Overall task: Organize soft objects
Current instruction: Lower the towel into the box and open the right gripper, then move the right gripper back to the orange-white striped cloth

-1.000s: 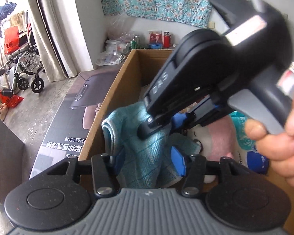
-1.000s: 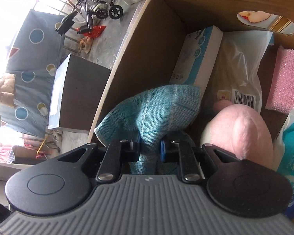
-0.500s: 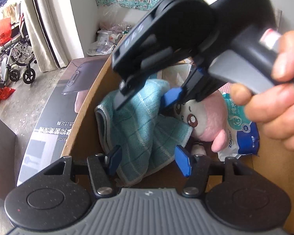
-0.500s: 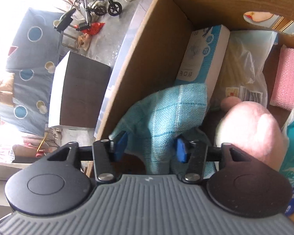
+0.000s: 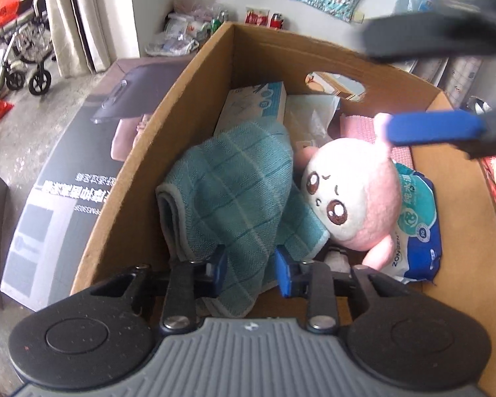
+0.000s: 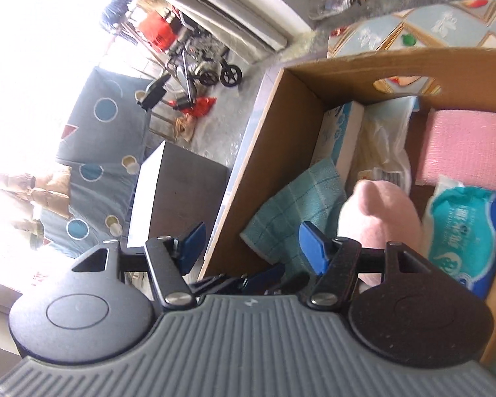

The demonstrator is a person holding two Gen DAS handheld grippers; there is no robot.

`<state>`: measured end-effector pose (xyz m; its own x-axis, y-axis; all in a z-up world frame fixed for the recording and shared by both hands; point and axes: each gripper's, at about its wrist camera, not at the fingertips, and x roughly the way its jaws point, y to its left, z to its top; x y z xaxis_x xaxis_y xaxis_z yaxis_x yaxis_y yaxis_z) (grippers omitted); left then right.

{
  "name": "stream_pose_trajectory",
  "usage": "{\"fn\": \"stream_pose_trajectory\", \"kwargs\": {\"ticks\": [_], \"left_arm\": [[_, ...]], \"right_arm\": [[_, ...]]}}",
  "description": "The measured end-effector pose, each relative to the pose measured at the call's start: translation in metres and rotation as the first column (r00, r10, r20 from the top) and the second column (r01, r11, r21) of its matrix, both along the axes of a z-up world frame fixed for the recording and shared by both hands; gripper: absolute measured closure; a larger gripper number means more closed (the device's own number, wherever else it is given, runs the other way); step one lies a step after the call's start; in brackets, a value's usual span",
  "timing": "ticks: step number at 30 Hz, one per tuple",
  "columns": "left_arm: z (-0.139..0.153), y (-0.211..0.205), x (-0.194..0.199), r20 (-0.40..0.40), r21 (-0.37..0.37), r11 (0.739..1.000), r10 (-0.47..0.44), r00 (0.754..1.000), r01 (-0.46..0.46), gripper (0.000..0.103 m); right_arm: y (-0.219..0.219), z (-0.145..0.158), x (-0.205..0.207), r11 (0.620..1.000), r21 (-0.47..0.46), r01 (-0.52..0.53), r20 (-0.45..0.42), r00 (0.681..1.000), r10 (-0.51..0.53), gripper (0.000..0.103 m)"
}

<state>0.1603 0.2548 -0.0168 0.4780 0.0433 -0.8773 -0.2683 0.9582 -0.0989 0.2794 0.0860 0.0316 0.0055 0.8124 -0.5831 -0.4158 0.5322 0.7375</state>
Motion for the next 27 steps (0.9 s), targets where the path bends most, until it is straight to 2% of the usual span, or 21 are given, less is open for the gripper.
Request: {"fn": "stream_pose_trajectory", "kwargs": {"ticks": [4, 7, 16, 18, 19, 21, 23, 25, 27], "left_arm": [[-0.013, 0.008, 0.015, -0.055, -0.016, 1.0, 0.015, 0.998, -0.016, 0.078], [-0.019, 0.007, 0.027, -0.098, 0.002, 1.0, 0.004, 0.995, -0.004, 0.079], [-0.033, 0.004, 0.047, -0.141, 0.046, 0.999, -0.003, 0.99, 0.009, 0.079], [-0.027, 0.002, 0.044, -0.125, 0.052, 0.999, -0.01, 0.992, 0.016, 0.07], [-0.021, 0.001, 0.042, -0.112, 0.06, 0.998, -0.012, 0.994, 0.019, 0.056], [-0.009, -0.004, 0.034, -0.073, 0.064, 0.997, -0.033, 0.997, 0.038, 0.048], [0.006, -0.011, 0.024, -0.03, 0.105, 0.993, -0.04, 0.999, 0.043, 0.035], [0.023, -0.019, 0.013, 0.012, 0.169, 0.985, -0.035, 0.999, 0.033, 0.03], [0.04, -0.026, 0.0, 0.059, 0.205, 0.978, -0.037, 0.998, 0.024, 0.03]], "right_arm": [[-0.044, 0.005, -0.013, 0.998, 0.037, 0.042, 0.044, 0.998, -0.043, 0.04], [-0.081, 0.006, -0.025, 0.996, 0.051, 0.074, 0.097, 0.992, -0.079, 0.04], [-0.137, -0.01, -0.071, 0.988, 0.004, 0.155, 0.202, 0.967, -0.153, 0.04], [-0.144, -0.01, -0.08, 0.986, -0.003, 0.167, 0.248, 0.955, -0.161, 0.036], [-0.147, -0.009, -0.084, 0.985, -0.007, 0.173, 0.275, 0.947, -0.164, 0.032], [-0.152, -0.006, -0.095, 0.983, -0.011, 0.182, 0.327, 0.93, -0.168, 0.026], [-0.16, -0.004, -0.104, 0.98, -0.005, 0.199, 0.371, 0.91, -0.183, 0.02], [-0.168, -0.002, -0.113, 0.974, 0.003, 0.224, 0.398, 0.894, -0.207, 0.015], [-0.179, 0.0, -0.125, 0.969, 0.013, 0.246, 0.43, 0.874, -0.228, 0.012]]}}
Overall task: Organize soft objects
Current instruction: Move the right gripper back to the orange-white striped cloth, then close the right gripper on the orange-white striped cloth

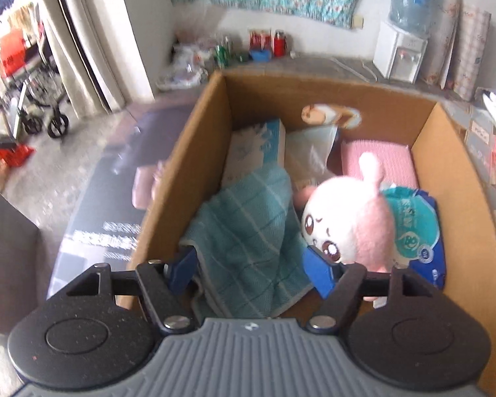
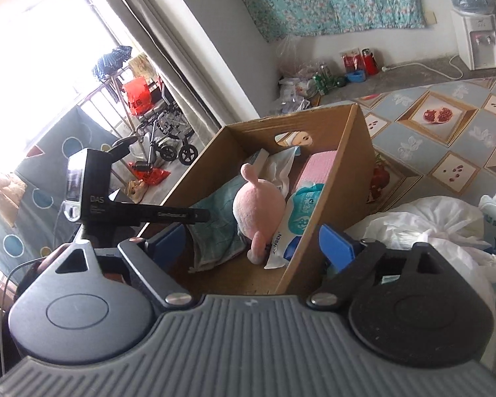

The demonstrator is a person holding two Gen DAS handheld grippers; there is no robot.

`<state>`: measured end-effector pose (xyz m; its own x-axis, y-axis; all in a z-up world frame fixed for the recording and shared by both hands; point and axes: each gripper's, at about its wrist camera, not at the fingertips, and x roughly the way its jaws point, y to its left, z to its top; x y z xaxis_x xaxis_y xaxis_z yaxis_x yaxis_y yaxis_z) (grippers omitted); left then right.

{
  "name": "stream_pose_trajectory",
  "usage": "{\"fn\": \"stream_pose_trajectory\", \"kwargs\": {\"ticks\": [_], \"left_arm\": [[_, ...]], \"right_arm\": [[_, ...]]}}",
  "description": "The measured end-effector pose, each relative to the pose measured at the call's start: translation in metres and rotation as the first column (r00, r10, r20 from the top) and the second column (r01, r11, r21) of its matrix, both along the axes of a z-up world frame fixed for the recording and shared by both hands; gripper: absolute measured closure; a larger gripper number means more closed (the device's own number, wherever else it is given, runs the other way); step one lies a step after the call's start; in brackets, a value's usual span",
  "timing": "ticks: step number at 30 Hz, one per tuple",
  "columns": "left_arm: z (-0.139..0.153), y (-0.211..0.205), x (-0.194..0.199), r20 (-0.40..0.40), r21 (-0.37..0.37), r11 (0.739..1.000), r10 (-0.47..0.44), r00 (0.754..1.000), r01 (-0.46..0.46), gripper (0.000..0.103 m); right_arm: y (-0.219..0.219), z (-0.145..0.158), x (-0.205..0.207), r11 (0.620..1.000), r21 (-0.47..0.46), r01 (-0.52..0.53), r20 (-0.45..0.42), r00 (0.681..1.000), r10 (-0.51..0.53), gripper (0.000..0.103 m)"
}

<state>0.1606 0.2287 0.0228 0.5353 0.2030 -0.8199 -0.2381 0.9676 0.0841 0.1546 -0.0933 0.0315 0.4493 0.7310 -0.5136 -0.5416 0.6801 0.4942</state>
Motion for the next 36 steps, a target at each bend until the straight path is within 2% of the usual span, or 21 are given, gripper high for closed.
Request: {"fn": "stream_pose_trajectory", "kwargs": {"ticks": [2, 4, 6, 11, 14, 19, 23, 27, 29, 31, 33, 36], "left_arm": [[0.019, -0.008, -0.016, 0.063, 0.005, 1.0, -0.001, 0.998, 0.001, 0.027], [0.038, -0.018, -0.035, 0.143, -0.017, 1.0, -0.015, 0.99, 0.018, 0.021], [0.054, -0.034, -0.056, 0.222, -0.046, 0.997, -0.049, 0.974, 0.06, 0.016], [0.063, -0.089, -0.088, 0.334, -0.101, 0.977, -0.145, 0.931, 0.188, 0.011], [0.058, -0.123, -0.096, 0.391, -0.131, 0.957, -0.188, 0.901, 0.257, 0.008], [0.043, -0.175, -0.094, 0.414, -0.137, 0.928, -0.265, 0.871, 0.348, 0.008], [0.029, -0.208, -0.086, 0.407, -0.166, 0.896, -0.318, 0.856, 0.411, 0.008], [0.018, -0.231, -0.088, 0.411, -0.205, 0.866, -0.347, 0.843, 0.456, 0.007], [0.012, -0.241, -0.082, 0.401, -0.213, 0.853, -0.369, 0.839, 0.477, 0.005], [0.009, -0.254, -0.079, 0.397, -0.194, 0.843, -0.4, 0.826, 0.501, 0.005], [0.006, -0.262, -0.073, 0.403, -0.165, 0.84, -0.421, 0.812, 0.517, 0.005], [0.003, -0.272, -0.065, 0.421, -0.139, 0.836, -0.436, 0.796, 0.531, 0.005]], "right_arm": [[-0.01, 0.002, -0.012, 1.0, -0.015, 0.028, 0.04, 0.999, -0.027, 0.009], [-0.025, 0.005, -0.026, 0.998, -0.039, 0.058, 0.095, 0.994, -0.054, 0.001], [-0.042, 0.006, -0.041, 0.994, -0.062, 0.093, 0.148, 0.986, -0.083, 0.001], [-0.089, 0.003, -0.067, 0.962, -0.179, 0.207, 0.232, 0.959, -0.163, 0.001], [-0.12, -0.006, -0.08, 0.918, -0.273, 0.287, 0.274, 0.938, -0.212, 0.001], [-0.167, -0.025, -0.093, 0.795, -0.431, 0.427, 0.355, 0.89, -0.285, 0.001], [-0.202, -0.03, -0.096, 0.744, -0.445, 0.498, 0.387, 0.856, -0.342, 0.001], [-0.224, -0.032, -0.096, 0.662, -0.492, 0.566, 0.455, 0.815, -0.36, 0.001], [-0.232, -0.033, -0.092, 0.638, -0.503, 0.583, 0.472, 0.804, -0.363, 0.001], [-0.241, -0.033, -0.085, 0.658, -0.491, 0.571, 0.451, 0.813, -0.369, 0.001], [-0.251, -0.032, -0.075, 0.712, -0.45, 0.539, 0.399, 0.835, -0.38, 0.001], [-0.267, -0.03, -0.061, 0.801, -0.318, 0.507, 0.321, 0.853, -0.412, 0.001]]}}
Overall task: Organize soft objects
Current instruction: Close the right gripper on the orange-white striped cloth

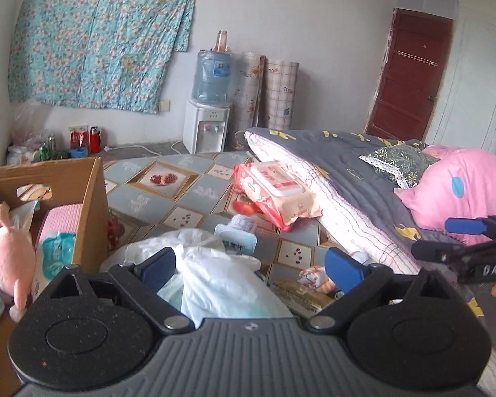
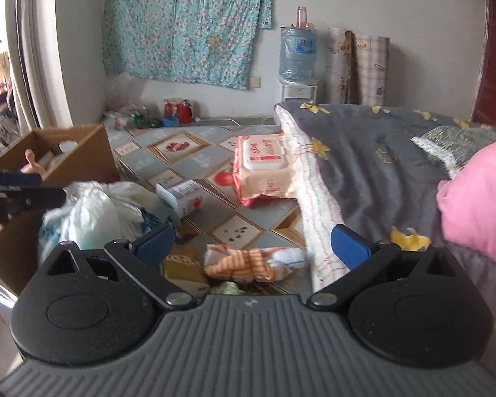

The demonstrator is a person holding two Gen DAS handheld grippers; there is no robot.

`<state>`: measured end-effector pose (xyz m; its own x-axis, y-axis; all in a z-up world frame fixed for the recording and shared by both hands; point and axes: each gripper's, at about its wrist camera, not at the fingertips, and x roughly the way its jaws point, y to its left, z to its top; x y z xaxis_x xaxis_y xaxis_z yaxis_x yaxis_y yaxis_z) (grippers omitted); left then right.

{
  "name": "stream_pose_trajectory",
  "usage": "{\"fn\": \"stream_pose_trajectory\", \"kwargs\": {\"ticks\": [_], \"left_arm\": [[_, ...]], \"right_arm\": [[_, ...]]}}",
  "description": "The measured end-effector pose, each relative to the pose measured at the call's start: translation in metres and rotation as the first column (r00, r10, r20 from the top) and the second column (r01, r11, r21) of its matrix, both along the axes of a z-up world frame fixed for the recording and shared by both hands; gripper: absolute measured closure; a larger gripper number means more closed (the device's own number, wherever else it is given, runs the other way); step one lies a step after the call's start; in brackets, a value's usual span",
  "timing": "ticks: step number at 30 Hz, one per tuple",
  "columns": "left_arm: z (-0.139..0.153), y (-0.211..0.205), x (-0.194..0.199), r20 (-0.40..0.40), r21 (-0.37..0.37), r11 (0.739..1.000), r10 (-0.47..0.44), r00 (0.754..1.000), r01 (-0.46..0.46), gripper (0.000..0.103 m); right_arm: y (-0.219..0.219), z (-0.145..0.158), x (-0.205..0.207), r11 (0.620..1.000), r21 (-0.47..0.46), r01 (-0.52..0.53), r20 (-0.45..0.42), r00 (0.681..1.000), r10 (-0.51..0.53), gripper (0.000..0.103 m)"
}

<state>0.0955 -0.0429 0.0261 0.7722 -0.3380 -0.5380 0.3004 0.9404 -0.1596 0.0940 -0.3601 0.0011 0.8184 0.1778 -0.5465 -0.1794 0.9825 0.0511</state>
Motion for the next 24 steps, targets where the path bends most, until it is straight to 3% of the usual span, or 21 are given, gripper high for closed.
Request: {"fn": "stream_pose_trajectory", "kwargs": {"ticks": [5, 9, 14, 18, 24], "left_arm": [[-0.008, -0.02, 0.018, 0.029, 0.048, 0.997, -0.059, 0.998, 0.058, 0.005], [-0.019, -0.053, 0.035, 0.003, 0.121, 0.977, -0.176, 0.984, 0.175, 0.005], [-0.042, -0.106, 0.046, -0.048, 0.212, 0.915, -0.341, 0.939, 0.343, 0.012], [-0.065, -0.139, 0.053, -0.109, 0.259, 0.865, -0.416, 0.903, 0.43, 0.025], [-0.085, -0.154, 0.073, -0.169, 0.254, 0.855, -0.421, 0.891, 0.452, 0.041]], "right_arm": [[-0.023, -0.02, 0.035, 0.97, 0.238, 0.049, -0.113, 0.993, -0.022, 0.001], [-0.039, -0.051, 0.059, 0.911, 0.389, 0.138, -0.221, 0.974, -0.053, 0.001], [-0.047, -0.088, 0.092, 0.846, 0.477, 0.237, -0.353, 0.933, -0.062, 0.004], [-0.05, -0.117, 0.115, 0.806, 0.491, 0.331, -0.453, 0.887, -0.089, 0.015], [-0.054, -0.15, 0.138, 0.753, 0.513, 0.412, -0.523, 0.846, -0.106, 0.034]]}}
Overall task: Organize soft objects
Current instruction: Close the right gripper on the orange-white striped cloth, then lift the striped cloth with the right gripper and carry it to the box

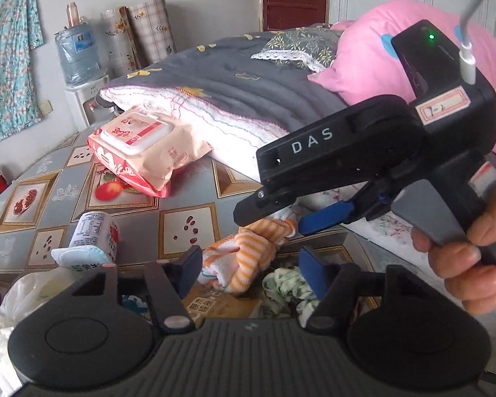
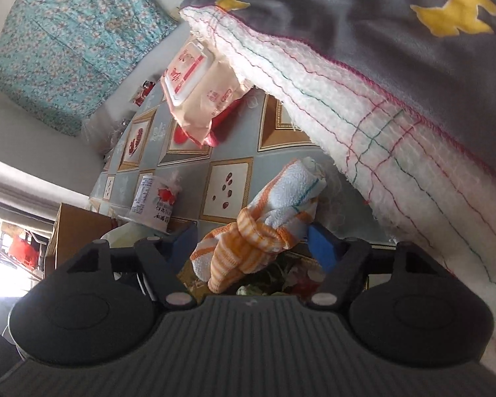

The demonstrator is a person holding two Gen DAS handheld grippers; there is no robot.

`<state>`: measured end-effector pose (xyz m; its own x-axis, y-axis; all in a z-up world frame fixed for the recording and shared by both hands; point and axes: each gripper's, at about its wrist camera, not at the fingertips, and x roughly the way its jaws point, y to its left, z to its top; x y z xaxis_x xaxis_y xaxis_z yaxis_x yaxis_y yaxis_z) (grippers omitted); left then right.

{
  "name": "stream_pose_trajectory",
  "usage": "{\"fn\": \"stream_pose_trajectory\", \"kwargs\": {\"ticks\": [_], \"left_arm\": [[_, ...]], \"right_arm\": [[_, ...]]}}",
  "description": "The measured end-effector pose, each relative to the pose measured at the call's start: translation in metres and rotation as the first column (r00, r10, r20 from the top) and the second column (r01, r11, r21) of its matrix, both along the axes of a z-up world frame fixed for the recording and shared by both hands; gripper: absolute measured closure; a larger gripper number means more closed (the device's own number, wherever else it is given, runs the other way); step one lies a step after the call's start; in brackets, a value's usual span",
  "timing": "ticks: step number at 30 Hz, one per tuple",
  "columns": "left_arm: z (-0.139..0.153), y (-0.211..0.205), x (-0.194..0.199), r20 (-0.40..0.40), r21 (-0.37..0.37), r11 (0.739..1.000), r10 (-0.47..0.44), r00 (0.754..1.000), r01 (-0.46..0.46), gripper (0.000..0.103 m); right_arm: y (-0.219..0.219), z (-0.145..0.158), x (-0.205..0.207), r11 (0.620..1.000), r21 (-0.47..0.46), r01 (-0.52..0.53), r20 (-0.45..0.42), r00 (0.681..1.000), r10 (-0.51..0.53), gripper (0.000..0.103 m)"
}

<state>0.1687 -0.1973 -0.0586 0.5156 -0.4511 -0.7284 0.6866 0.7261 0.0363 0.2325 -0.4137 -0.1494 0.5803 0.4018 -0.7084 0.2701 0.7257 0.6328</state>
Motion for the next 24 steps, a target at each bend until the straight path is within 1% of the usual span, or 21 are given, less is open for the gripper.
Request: {"fn": "stream_pose_trajectory", "kwargs": {"ticks": [2, 3, 4, 5, 7, 8, 12, 15, 16, 17, 18, 21, 24], "left_arm": [[-0.003, -0.001, 0.007, -0.012, -0.002, 1.0, 0.004, 1.0, -0.004, 0.045], [-0.004, -0.002, 0.011, -0.019, -0.006, 1.0, 0.007, 1.0, -0.007, 0.045], [-0.005, -0.004, 0.015, -0.025, -0.01, 1.0, 0.005, 1.0, -0.006, 0.045], [-0.007, -0.005, 0.018, -0.032, -0.013, 1.0, 0.001, 0.999, -0.001, 0.045], [-0.013, -0.009, 0.026, -0.069, -0.016, 1.0, -0.016, 0.997, 0.015, 0.044], [-0.016, -0.011, 0.031, -0.093, -0.01, 1.0, -0.017, 0.996, 0.016, 0.044], [-0.023, -0.018, 0.042, -0.137, -0.007, 1.0, -0.001, 0.991, 0.0, 0.044], [-0.026, -0.02, 0.047, -0.145, 0.001, 1.0, 0.015, 0.989, -0.015, 0.044], [-0.027, -0.021, 0.048, -0.144, 0.006, 1.0, 0.022, 0.989, -0.021, 0.048], [-0.027, -0.022, 0.049, -0.138, 0.013, 0.999, 0.032, 0.99, -0.03, 0.057], [-0.027, -0.022, 0.049, -0.136, 0.015, 0.999, 0.037, 0.99, -0.035, 0.059], [-0.024, -0.019, 0.049, -0.15, -0.022, 0.999, 0.043, 0.988, -0.047, 0.065], [-0.014, -0.017, 0.042, -0.123, -0.044, 0.998, 0.047, 0.991, -0.052, 0.068]], "right_arm": [[0.0, -0.009, 0.005, 1.0, 0.007, 0.014, -0.013, 1.0, -0.013, 0.045], [-0.002, -0.015, 0.007, 0.999, 0.023, 0.023, -0.02, 1.0, -0.023, 0.054], [-0.004, -0.02, 0.009, 0.999, 0.044, 0.03, -0.022, 0.999, -0.029, 0.06], [-0.006, -0.024, 0.009, 0.997, 0.066, 0.037, -0.021, 0.999, -0.035, 0.061], [-0.008, -0.028, 0.011, 0.994, 0.099, 0.04, -0.013, 0.999, -0.039, 0.066], [-0.008, -0.029, 0.012, 0.993, 0.108, 0.039, -0.008, 0.999, -0.038, 0.067], [-0.006, -0.031, 0.015, 0.993, 0.111, 0.026, 0.013, 1.0, -0.028, 0.07], [-0.006, -0.029, 0.017, 0.993, 0.112, 0.023, 0.025, 0.999, -0.026, 0.073], [-0.006, -0.029, 0.018, 0.994, 0.111, 0.021, 0.029, 0.999, -0.024, 0.073], [-0.006, -0.029, 0.018, 0.994, 0.107, 0.021, 0.032, 0.999, -0.025, 0.073], [-0.007, -0.028, 0.017, 0.994, 0.103, 0.021, 0.038, 0.999, -0.026, 0.074], [-0.009, -0.023, 0.014, 0.994, 0.106, 0.023, 0.057, 0.998, -0.029, 0.075], [-0.009, -0.01, 0.006, 0.996, 0.093, 0.018, 0.097, 0.995, -0.027, 0.076]]}}
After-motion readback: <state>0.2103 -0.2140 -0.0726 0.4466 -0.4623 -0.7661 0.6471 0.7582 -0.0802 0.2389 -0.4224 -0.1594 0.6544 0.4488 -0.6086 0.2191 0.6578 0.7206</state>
